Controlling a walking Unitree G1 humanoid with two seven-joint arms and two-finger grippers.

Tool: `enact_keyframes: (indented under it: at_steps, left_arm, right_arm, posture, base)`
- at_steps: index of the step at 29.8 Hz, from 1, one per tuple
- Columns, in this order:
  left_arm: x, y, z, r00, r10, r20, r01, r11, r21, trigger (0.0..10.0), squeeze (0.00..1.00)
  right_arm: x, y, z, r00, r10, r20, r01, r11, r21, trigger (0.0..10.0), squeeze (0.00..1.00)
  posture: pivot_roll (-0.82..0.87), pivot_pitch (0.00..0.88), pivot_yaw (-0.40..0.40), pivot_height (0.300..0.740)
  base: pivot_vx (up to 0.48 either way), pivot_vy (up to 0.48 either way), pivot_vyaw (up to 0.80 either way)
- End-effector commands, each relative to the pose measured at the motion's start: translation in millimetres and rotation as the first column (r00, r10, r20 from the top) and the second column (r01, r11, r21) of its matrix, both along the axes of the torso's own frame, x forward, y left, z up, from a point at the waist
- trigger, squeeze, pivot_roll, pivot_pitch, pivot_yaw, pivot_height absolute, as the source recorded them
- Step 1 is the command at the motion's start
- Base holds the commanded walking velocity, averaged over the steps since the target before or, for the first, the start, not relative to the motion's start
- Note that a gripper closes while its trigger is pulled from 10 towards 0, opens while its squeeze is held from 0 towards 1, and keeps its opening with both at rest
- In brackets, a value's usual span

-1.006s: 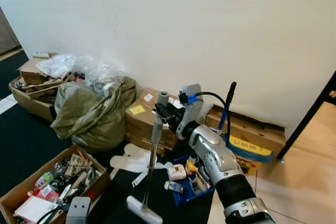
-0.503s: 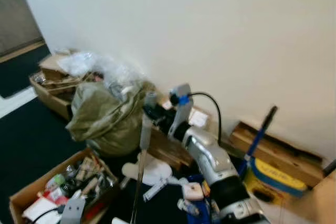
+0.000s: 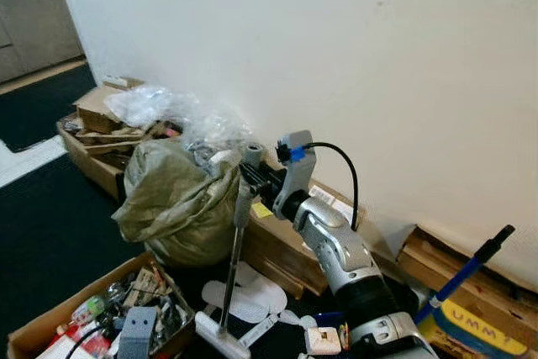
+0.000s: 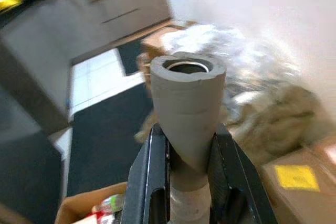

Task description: Sweep floor

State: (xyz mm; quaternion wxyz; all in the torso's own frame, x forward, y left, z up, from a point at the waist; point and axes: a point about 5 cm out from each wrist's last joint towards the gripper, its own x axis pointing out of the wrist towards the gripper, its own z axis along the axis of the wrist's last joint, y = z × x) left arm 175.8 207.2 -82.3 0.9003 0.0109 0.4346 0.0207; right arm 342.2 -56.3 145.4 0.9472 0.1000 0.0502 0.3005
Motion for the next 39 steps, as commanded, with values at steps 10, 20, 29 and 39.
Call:
enact_keyframes:
  at_steps: [10, 20, 29, 39]
  left_arm:
    - [-10.1, 20.1, -0.7, 0.999, 0.005, -0.041, -0.005, 1.000, 0.016, 10.0, 0.00]
    - [-17.6, 34.3, 0.1, 0.999, 0.010, -0.051, -0.008, 0.999, 0.031, 10.0, 0.00]
    - [-13.7, -0.6, -6.9, 0.998, -0.010, -0.061, 0.011, 1.000, 0.005, 10.0, 0.00]
    - [1.9, -49.2, -6.1, 0.997, -0.062, -0.041, 0.061, 0.998, -0.018, 10.0, 0.00]
  right_arm:
    - [4.6, -8.2, 3.5, 0.994, -0.078, -0.076, 0.084, 0.994, 0.072, 10.0, 0.00]
    - [2.7, 0.5, 4.5, 0.986, -0.084, -0.141, 0.106, 0.982, 0.155, 10.0, 0.00]
    - [0.3, 6.6, 5.7, 0.985, -0.065, -0.160, 0.096, 0.977, 0.190, 10.0, 0.00]
    - [0.0, 8.5, 6.7, 0.983, -0.071, -0.171, 0.108, 0.971, 0.215, 10.0, 0.00]
  posture:
    - [-0.04, 0.000, 0.016, 0.740]
    - [-0.04, 0.002, 0.026, 0.740]
    - [-0.03, 0.017, 0.033, 0.740]
    - [-0.03, 0.025, 0.037, 0.740]
  base:
    - [0.000, 0.000, -0.78]
    - [0.000, 0.000, -0.76]
    - [-0.110, 0.279, -0.76]
    - [0.000, 0.043, -0.38]
